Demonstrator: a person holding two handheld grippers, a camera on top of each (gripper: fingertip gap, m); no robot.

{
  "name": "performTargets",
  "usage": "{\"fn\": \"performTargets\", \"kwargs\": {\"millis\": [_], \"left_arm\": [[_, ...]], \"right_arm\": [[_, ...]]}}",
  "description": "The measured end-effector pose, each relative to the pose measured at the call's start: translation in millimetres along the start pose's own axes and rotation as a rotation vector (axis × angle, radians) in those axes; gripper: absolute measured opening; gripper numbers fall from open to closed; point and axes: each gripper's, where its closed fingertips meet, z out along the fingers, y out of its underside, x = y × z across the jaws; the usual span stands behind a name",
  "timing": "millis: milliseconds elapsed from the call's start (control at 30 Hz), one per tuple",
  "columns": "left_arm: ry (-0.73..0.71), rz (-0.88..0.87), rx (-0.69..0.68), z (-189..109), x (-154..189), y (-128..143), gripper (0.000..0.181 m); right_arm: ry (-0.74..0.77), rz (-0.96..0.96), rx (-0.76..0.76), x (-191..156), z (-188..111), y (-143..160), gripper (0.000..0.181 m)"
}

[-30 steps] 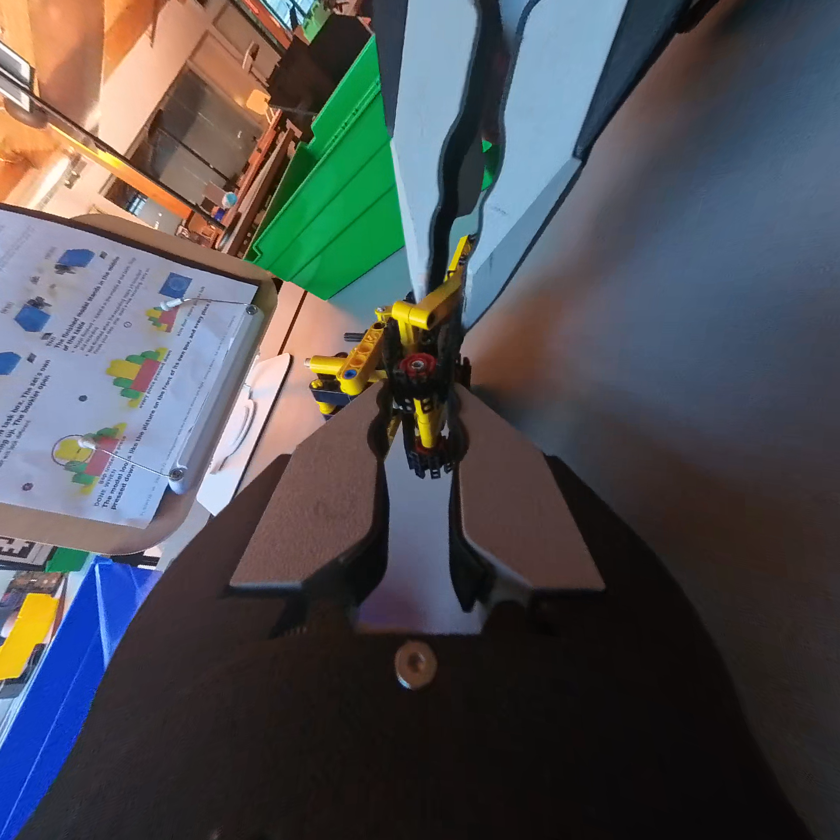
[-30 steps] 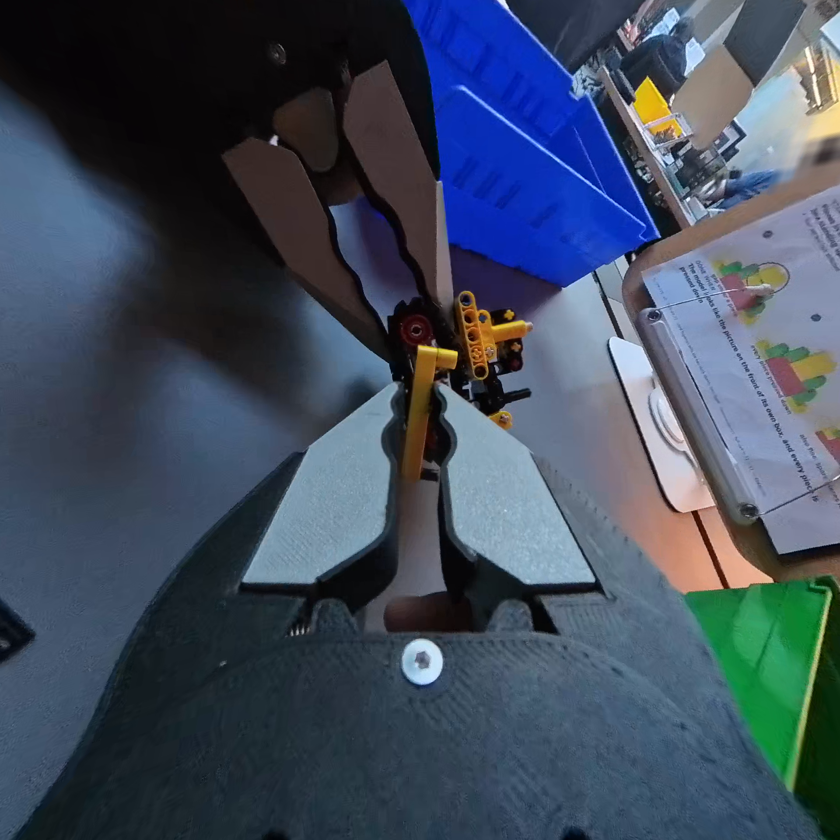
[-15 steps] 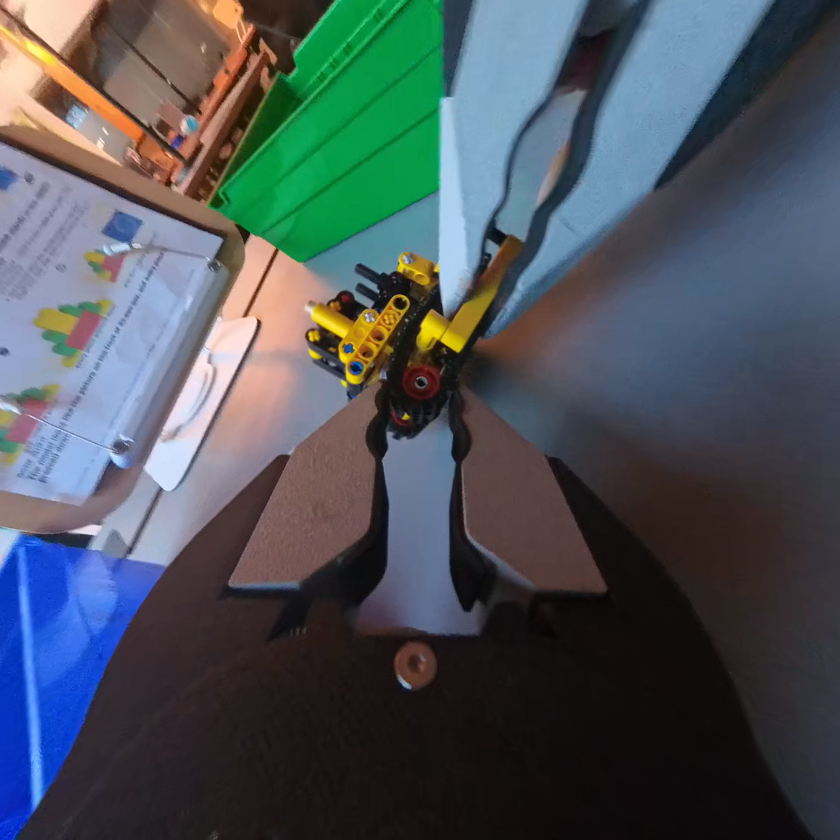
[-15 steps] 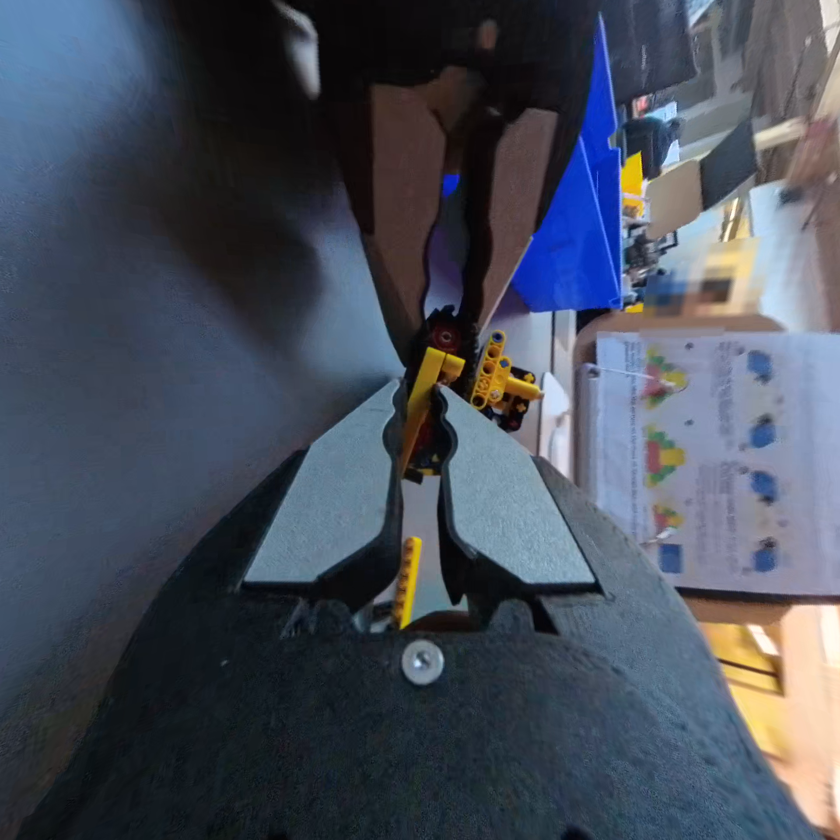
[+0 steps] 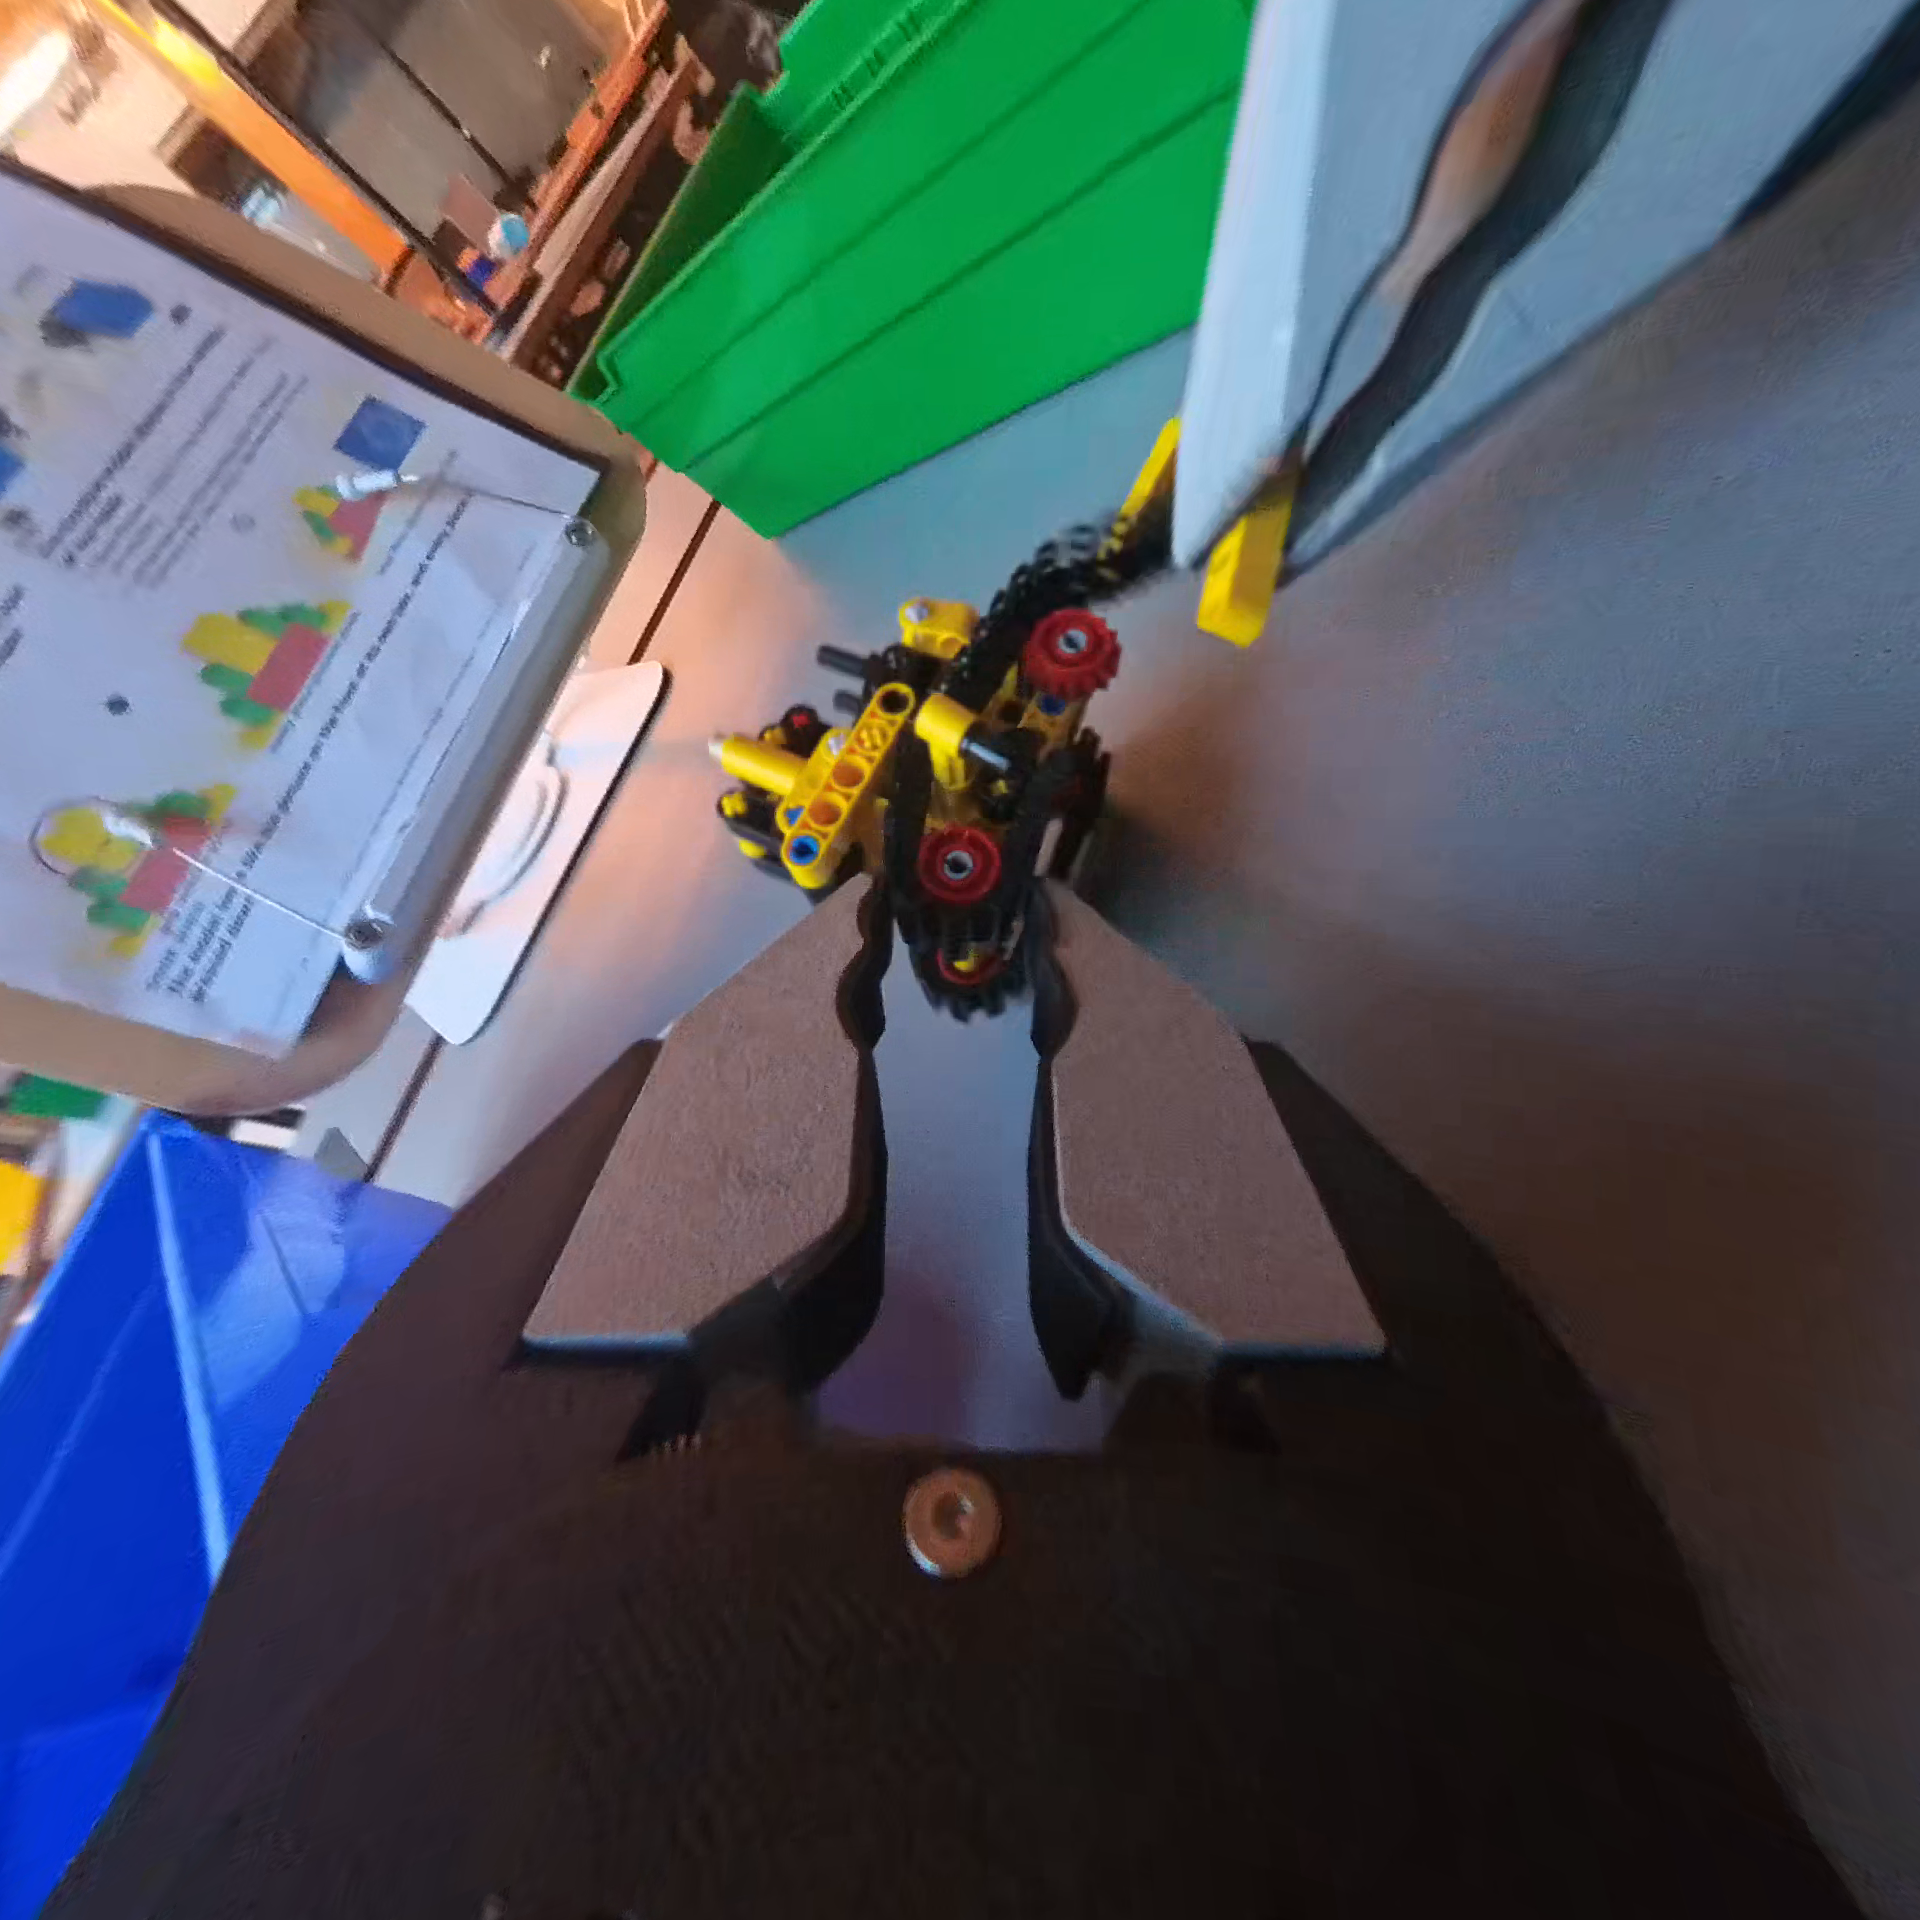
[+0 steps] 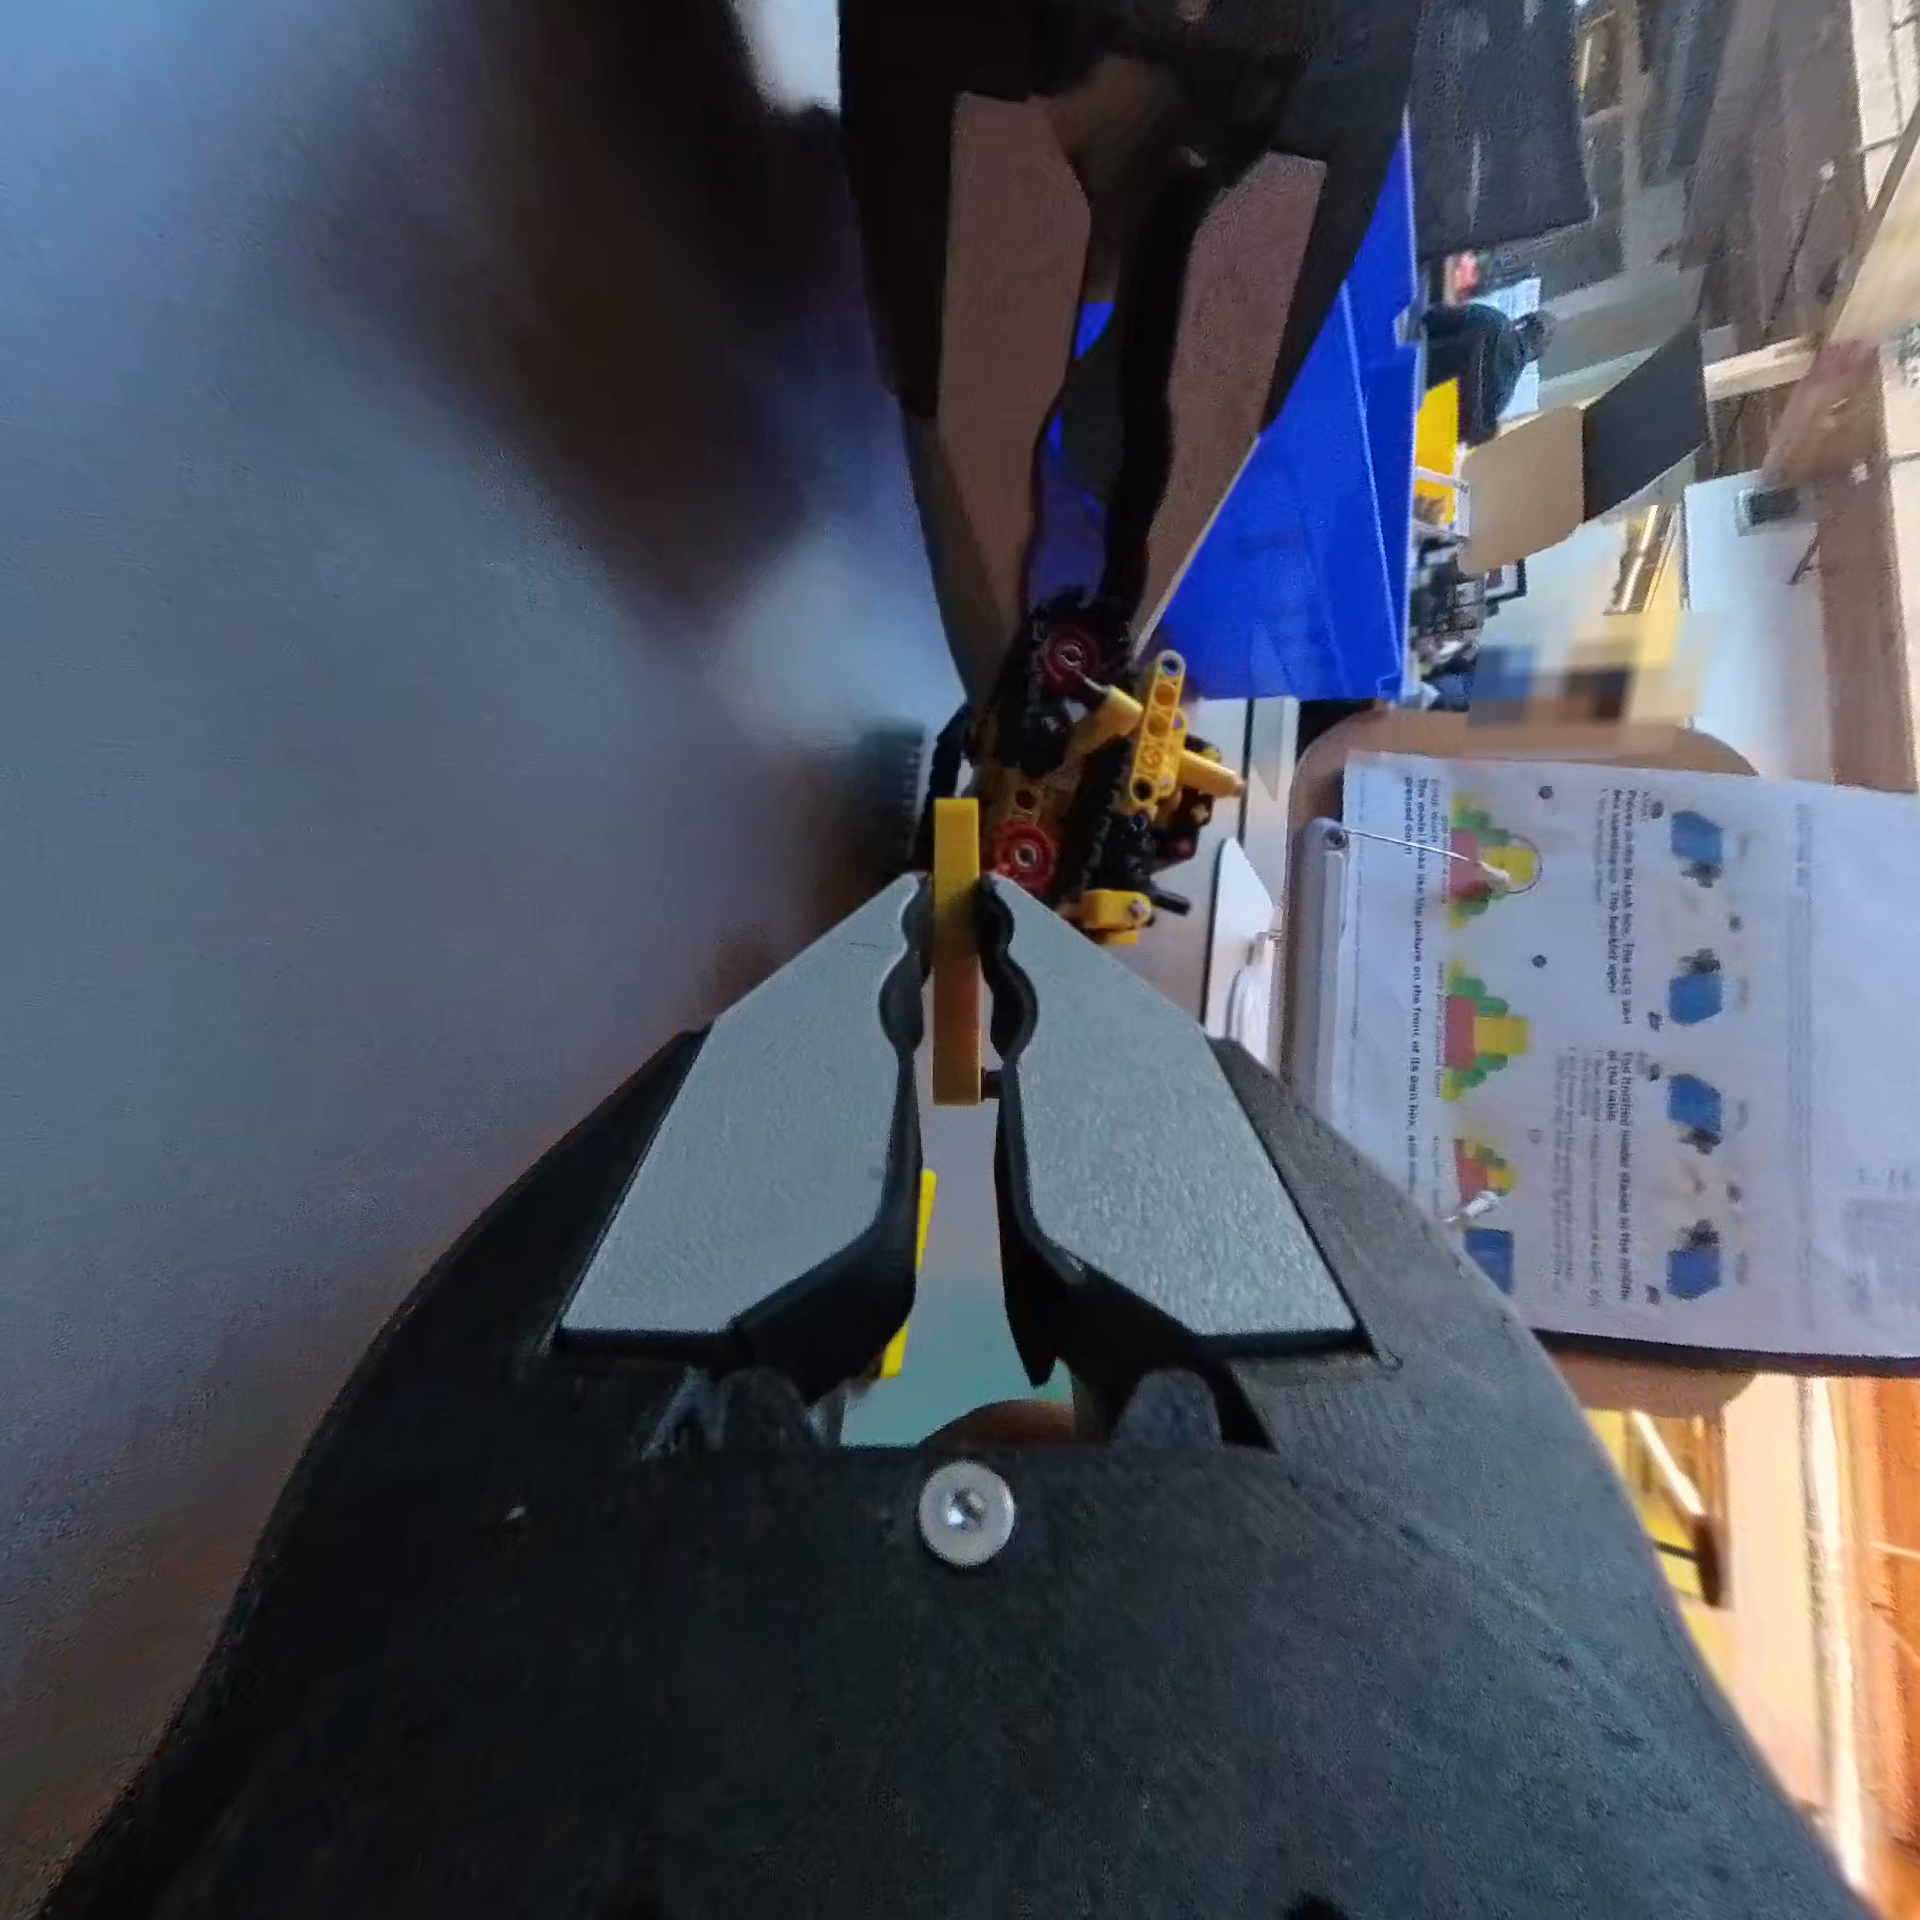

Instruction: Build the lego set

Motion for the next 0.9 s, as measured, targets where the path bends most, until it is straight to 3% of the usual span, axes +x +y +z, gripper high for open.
{"fn": "performTargets", "kwargs": {"millis": [33,100,133,233,300,567,833,900], "left_arm": [[0.003,0.041,-0.02,3,3,3,0.022],[-0.018,0.094,-0.079,7,3,15,0.022],[-0.024,0.113,-0.091,7,3,19,0.022],[-0.004,0.094,-0.095,4,6,22,0.022],[0.001,0.085,-0.107,4,6,24,0.023],[-0.014,0.141,-0.193,5,5,39,0.023],[-0.046,0.051,-0.249,1,-8,53,0.025],[-0.048,0.054,-0.245,1,-8,52,0.024]], "right_arm": [[-0.011,0.026,0.0,-2,1,4,0.005],[-0.029,0.065,-0.071,-4,7,24,0.049],[-0.053,0.092,-0.126,-7,10,36,0.052],[-0.182,0.15,-0.181,-24,8,56,0.028],[-0.185,0.198,-0.195,-21,1,64,0.044],[-0.238,0.514,-0.169,-19,-28,84,0.037],[-0.274,0.826,-0.09,-14,-22,79,0.03],[-0.302,0.837,-0.135,-22,-15,82,0.029]]}}
